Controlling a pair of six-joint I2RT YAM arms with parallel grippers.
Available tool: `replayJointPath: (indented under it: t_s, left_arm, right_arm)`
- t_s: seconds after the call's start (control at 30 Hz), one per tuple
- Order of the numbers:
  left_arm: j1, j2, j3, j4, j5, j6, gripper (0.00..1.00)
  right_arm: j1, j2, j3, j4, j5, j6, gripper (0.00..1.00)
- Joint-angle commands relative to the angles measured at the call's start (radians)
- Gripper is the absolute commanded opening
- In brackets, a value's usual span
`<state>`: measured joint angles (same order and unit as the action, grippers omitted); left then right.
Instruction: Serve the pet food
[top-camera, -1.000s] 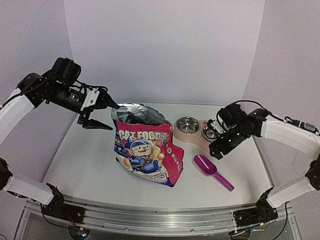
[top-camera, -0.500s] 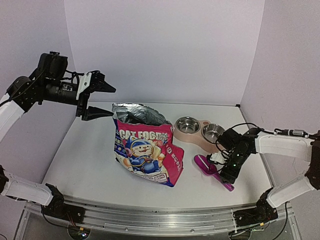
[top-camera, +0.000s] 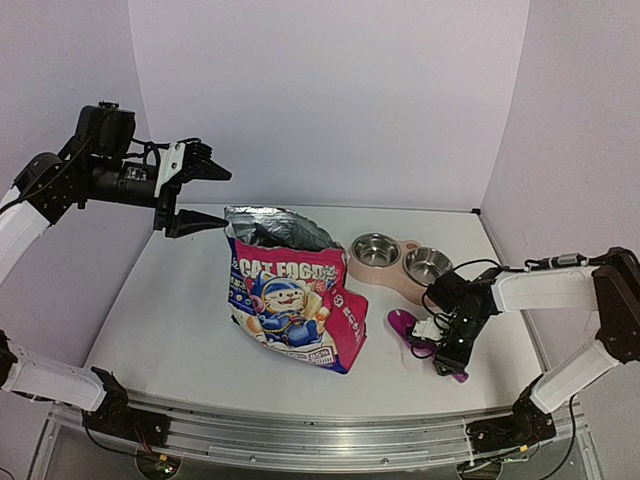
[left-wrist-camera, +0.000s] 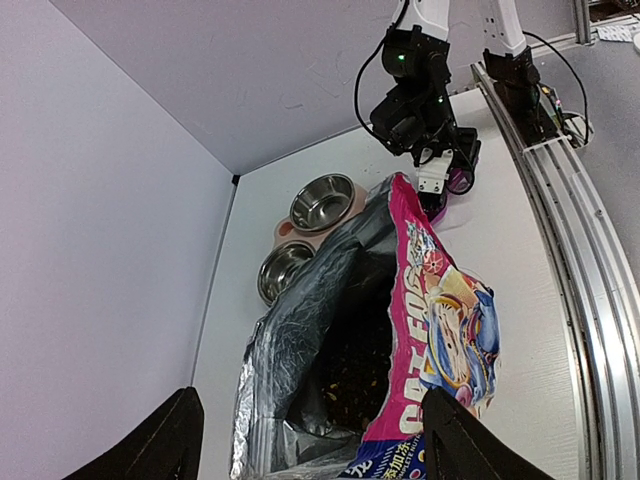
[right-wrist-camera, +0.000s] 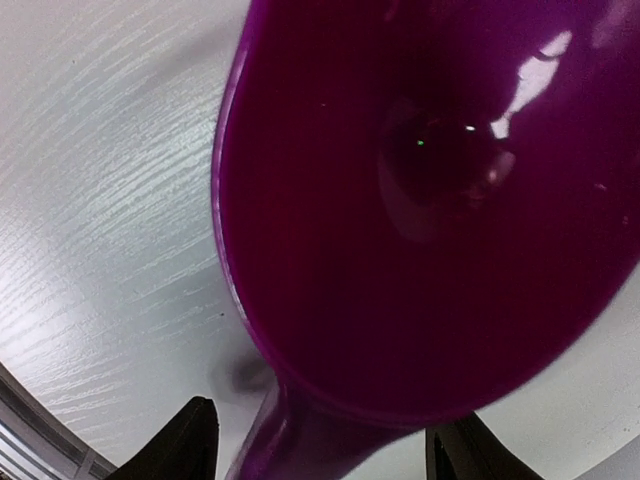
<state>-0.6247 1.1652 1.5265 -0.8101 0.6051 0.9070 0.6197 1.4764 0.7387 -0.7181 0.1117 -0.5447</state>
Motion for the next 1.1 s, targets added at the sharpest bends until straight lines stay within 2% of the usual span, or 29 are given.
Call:
replayJointPath:
  t_s: [0.0, 0.07, 0.27, 0.4, 0.67, 0.77, 0.93, 1.07]
  left_arm:
    - [0.003, 0.001, 0.007, 0.027, -0.006, -0.005, 0.74]
    - [0.003, 0.004, 0.010, 0.026, -0.008, -0.005, 0.74]
    - [0.003, -0.008, 0.002, 0.040, -0.005, -0.013, 0.74]
    - [0.003, -0.022, -0.021, 0.103, 0.004, -0.074, 0.73]
    - [0.003, -0.080, -0.087, 0.385, 0.038, -0.386, 0.70]
    - [0.003, -0.073, -0.093, 0.432, 0.113, -0.454, 0.68]
    - [0.003, -0.053, -0.157, 0.569, 0.257, -0.639, 0.62]
    - [0.002, -0.027, -0.217, 0.775, 0.348, -0.847, 0.66]
  right_arm:
    - [0.000, 0.042, -0.034, 0.073, -0.032, -0.023, 0.62]
    - [0.000, 0.052, -0.045, 0.098, -0.036, -0.016, 0.56]
    - [0.000, 0.028, -0.018, 0.122, -0.046, 0.014, 0.21]
    - [0.001, -0.036, 0.063, 0.118, -0.038, 0.059, 0.02]
    - [0.001, -0.241, 0.273, 0.118, -0.042, 0.206, 0.00]
    - [0.000, -0.261, 0.427, 0.140, -0.097, 0.361, 0.00]
    - [0.014, -0.206, 0.642, 0.300, -0.297, 0.632, 0.00]
    - [0.123, -0.185, 0.683, 0.474, -0.392, 0.606, 0.00]
